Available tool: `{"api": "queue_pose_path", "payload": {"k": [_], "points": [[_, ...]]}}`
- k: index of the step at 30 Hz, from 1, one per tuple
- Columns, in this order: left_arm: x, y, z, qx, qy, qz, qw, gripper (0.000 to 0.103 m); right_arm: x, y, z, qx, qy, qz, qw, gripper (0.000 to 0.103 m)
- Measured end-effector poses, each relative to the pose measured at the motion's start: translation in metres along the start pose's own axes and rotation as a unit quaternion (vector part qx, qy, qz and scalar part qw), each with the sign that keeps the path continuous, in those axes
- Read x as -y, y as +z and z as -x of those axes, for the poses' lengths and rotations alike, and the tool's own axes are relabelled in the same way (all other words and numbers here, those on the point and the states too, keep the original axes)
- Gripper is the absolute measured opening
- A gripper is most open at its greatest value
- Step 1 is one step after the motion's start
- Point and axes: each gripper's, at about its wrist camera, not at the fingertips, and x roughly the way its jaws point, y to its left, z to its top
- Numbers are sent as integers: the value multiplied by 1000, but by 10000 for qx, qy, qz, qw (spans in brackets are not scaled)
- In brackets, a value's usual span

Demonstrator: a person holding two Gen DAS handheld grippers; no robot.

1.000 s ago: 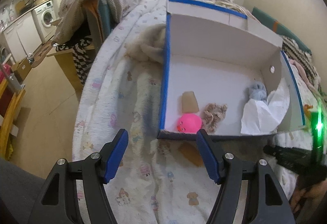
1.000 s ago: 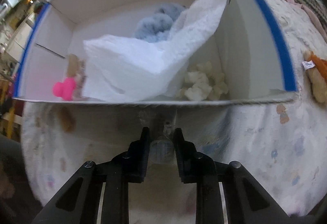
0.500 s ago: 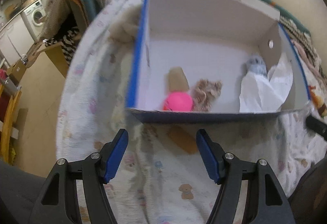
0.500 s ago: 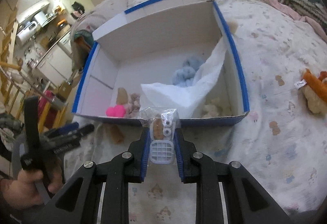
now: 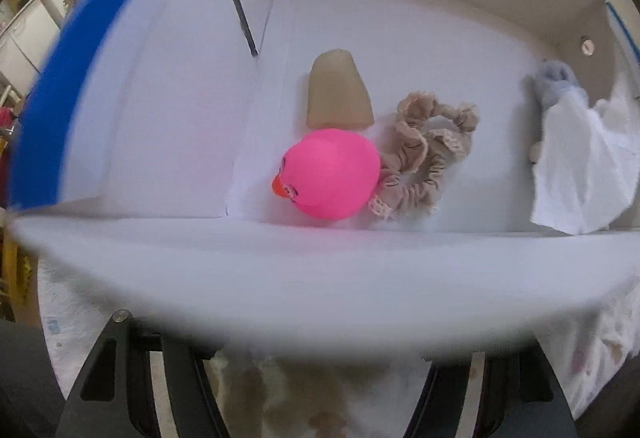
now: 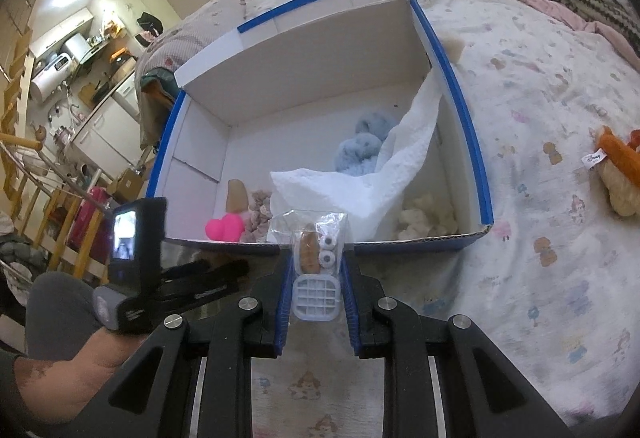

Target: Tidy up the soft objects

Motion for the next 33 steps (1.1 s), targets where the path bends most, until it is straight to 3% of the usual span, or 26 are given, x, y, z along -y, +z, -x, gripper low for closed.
{"api": "queue_pose_path", "payload": {"k": [1, 3, 6, 13, 22, 33], "points": [[1, 0, -1, -1, -35, -13, 10000, 45, 0, 0, -1, -8, 3, -4, 10000, 25], [3, -2, 1, 98, -17, -88, 9999, 23, 0, 1, -2, -21, -1, 5, 10000, 25], [0, -2, 3, 134, -35, -94, 9999, 9, 0, 1, -2, -29, -3, 13, 10000, 25], [-12, -4, 17, 133, -196, 10, 9997, 4, -1, 1, -3, -60, -30, 21, 10000, 25], [-37, -33, 74, 423, -549, -53, 9976, 4, -5, -1, -4, -79, -85, 99, 9999, 25], [-42, -53, 134, 1020, -848, -255, 9908, 4, -6, -5, 0, -53, -145, 152, 9998, 25]]}}
